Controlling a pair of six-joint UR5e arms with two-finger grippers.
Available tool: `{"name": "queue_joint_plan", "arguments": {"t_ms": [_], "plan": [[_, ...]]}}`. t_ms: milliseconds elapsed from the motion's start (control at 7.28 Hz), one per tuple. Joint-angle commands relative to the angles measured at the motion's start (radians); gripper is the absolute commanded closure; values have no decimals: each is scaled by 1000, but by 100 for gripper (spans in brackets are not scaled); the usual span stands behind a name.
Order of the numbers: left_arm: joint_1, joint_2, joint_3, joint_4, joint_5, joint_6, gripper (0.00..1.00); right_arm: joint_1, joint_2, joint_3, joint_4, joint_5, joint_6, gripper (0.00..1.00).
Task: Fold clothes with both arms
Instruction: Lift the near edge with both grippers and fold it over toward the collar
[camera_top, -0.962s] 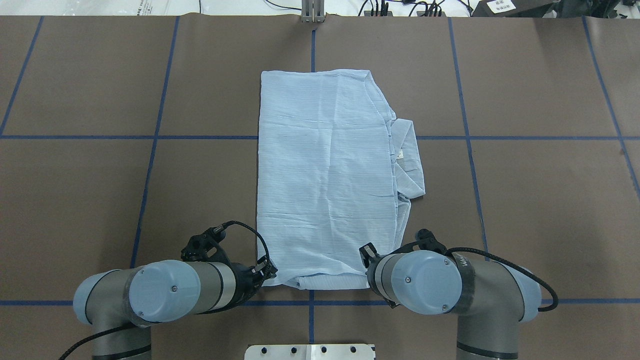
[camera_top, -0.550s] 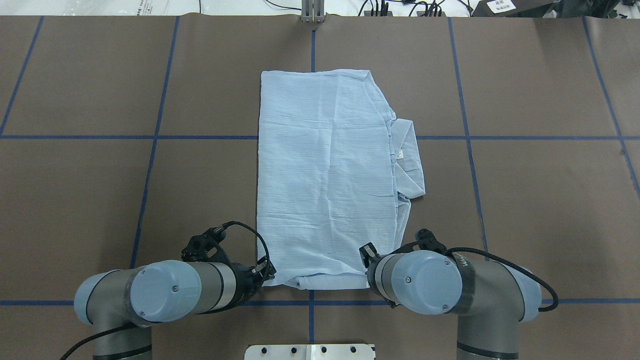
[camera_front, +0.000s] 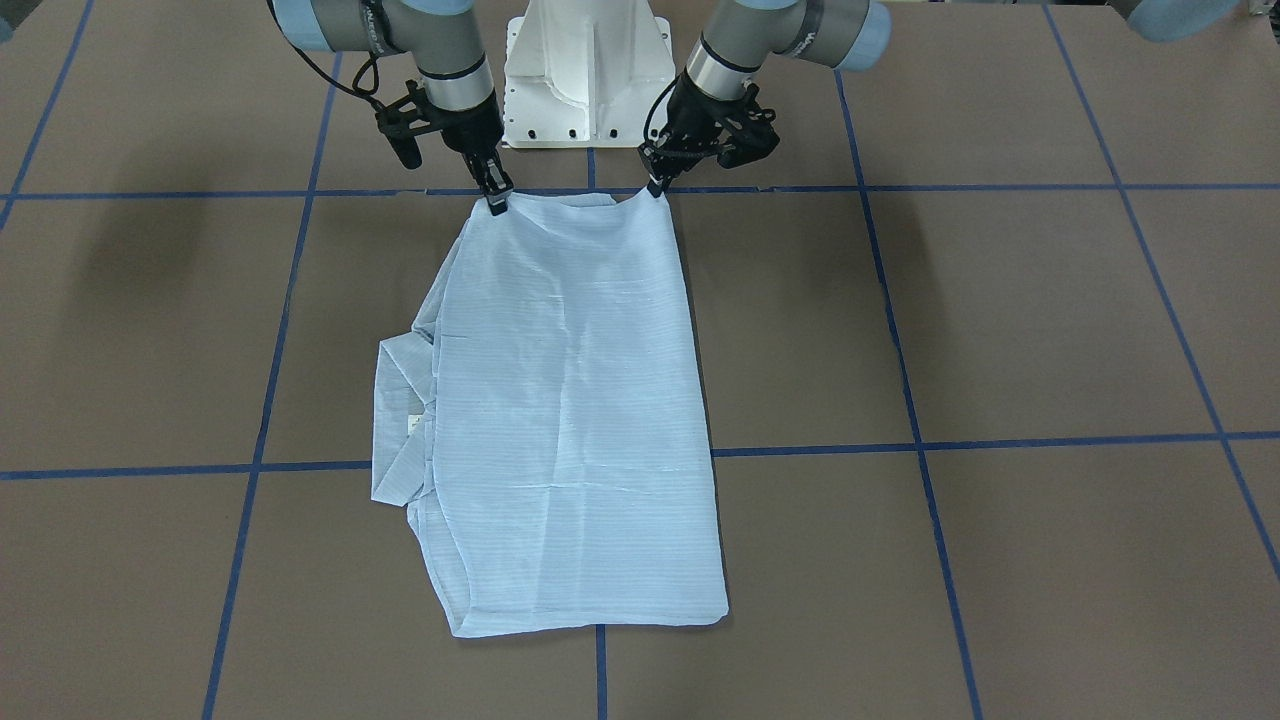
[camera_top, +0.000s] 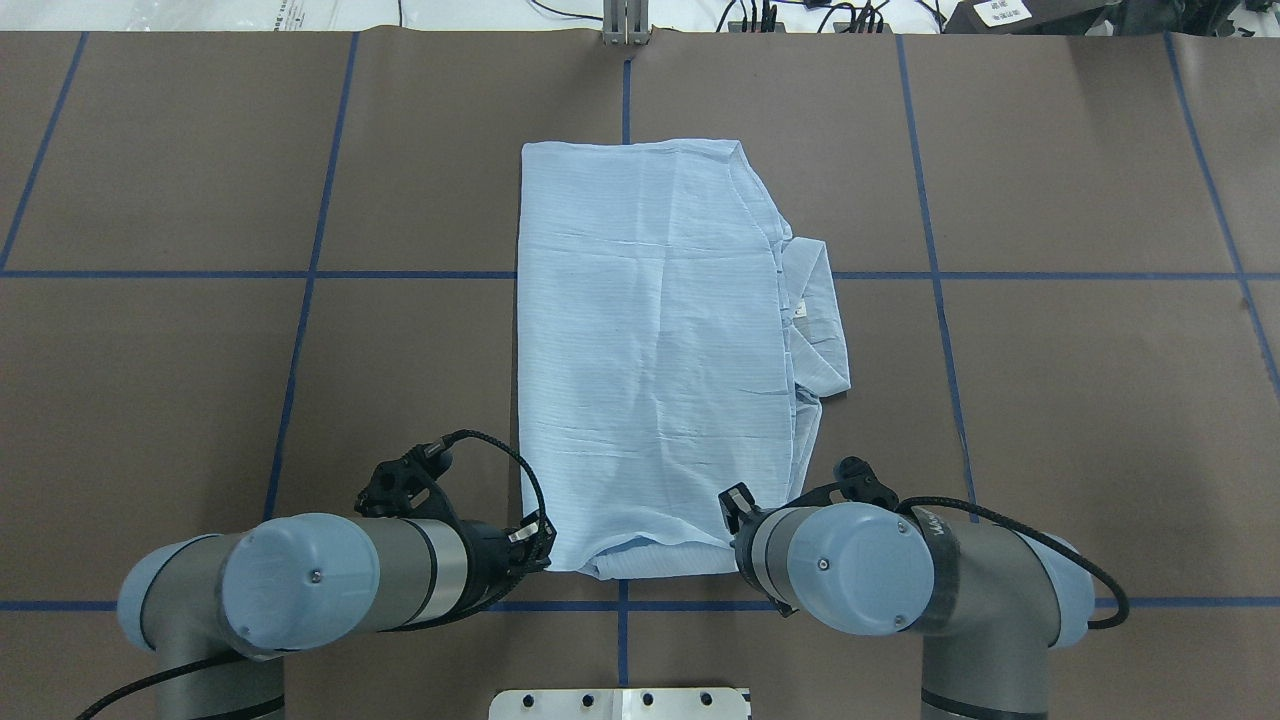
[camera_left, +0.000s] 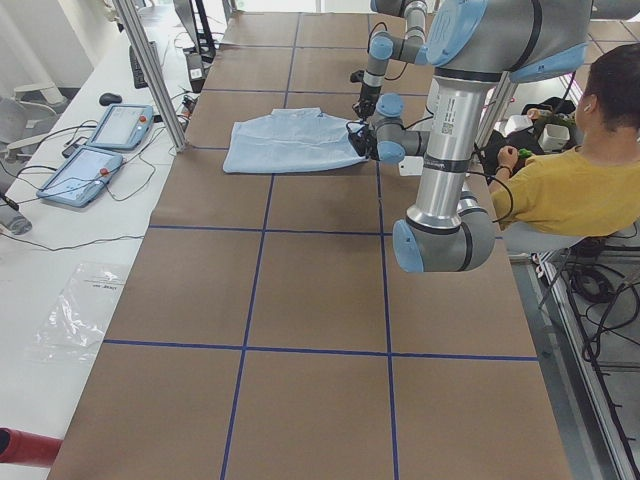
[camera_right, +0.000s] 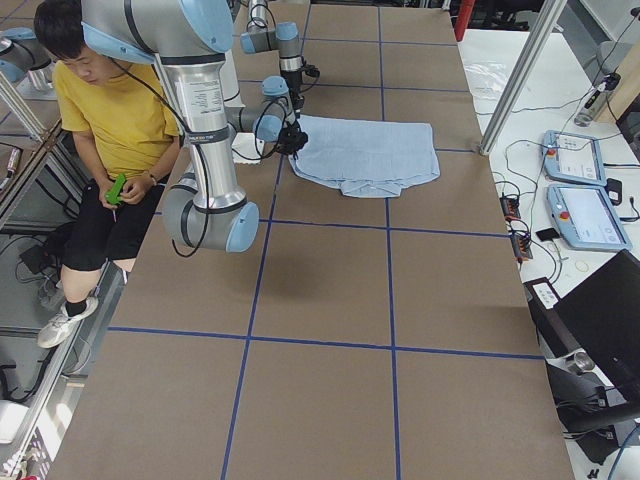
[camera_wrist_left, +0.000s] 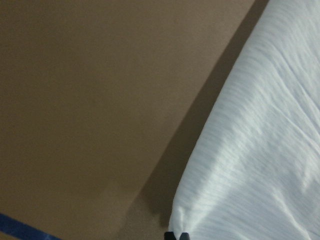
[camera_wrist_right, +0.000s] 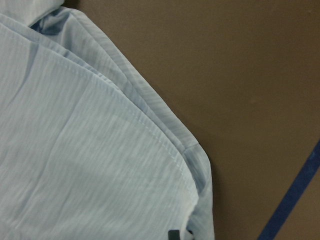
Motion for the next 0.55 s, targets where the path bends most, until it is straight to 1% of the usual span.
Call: {"name": "queue_joint_plan", "arguments": {"t_ms": [0, 137, 275, 412], "plan": [[-6, 10, -201, 109, -3, -3, 100, -7, 8, 221, -224, -5, 6, 100], [-29, 3, -258, 154, -47, -4, 100, 8, 12, 306, -277, -1, 6, 100], [-104, -10, -259, 157, -95, -4, 100, 77, 35, 317, -281, 19, 3, 100], [-174, -19, -231, 158, -106, 13, 100, 150, 60, 310, -281, 80, -12, 100]]}}
